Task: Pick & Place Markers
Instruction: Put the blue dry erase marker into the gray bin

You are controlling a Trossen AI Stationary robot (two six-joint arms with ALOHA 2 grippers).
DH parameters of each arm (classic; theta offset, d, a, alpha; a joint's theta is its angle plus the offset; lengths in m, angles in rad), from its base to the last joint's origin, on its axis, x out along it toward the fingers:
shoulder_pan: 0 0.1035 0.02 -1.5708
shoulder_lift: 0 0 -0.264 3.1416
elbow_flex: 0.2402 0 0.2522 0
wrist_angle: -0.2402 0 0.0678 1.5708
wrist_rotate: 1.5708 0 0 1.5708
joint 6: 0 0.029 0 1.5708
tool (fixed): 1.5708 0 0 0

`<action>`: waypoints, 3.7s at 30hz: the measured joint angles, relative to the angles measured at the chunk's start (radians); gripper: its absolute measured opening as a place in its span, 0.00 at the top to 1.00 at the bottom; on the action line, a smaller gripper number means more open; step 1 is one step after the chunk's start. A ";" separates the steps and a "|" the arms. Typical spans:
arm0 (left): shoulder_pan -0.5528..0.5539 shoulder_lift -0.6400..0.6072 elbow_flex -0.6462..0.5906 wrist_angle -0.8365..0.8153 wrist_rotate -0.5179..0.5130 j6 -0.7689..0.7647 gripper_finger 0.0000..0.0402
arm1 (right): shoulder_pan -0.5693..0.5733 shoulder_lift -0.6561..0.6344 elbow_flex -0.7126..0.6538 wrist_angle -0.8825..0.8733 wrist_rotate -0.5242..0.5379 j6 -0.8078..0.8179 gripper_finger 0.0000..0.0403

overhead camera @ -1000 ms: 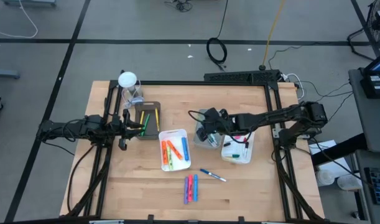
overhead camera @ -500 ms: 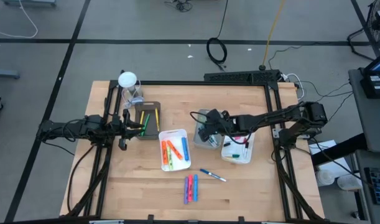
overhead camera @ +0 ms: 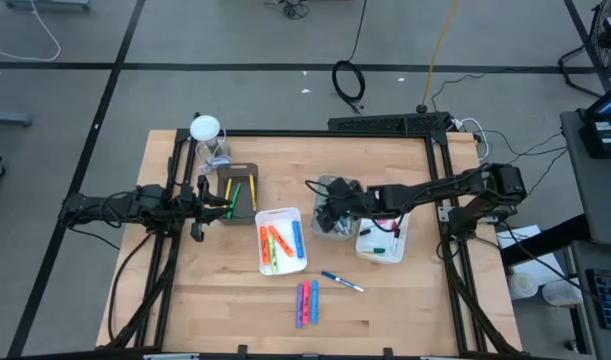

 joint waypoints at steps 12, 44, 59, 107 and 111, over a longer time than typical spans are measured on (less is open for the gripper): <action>0.000 0.000 0.000 0.000 0.000 0.000 0.78 | 0.291 0.000 0.000 0.859 -0.543 -0.231 0.69; 0.000 0.000 0.000 0.000 0.000 0.000 0.78 | 0.587 0.212 0.153 -0.314 0.134 0.020 0.57; 0.000 0.000 0.000 0.000 0.000 0.000 0.78 | 0.572 0.207 0.001 -0.136 0.077 -0.006 0.57; 0.000 0.000 0.000 0.000 0.000 0.000 0.78 | 0.536 0.435 0.475 -0.675 -0.096 -0.044 0.63; 0.000 0.000 0.000 0.000 0.000 0.000 0.78 | 0.526 0.435 0.468 -0.651 -0.096 -0.067 0.63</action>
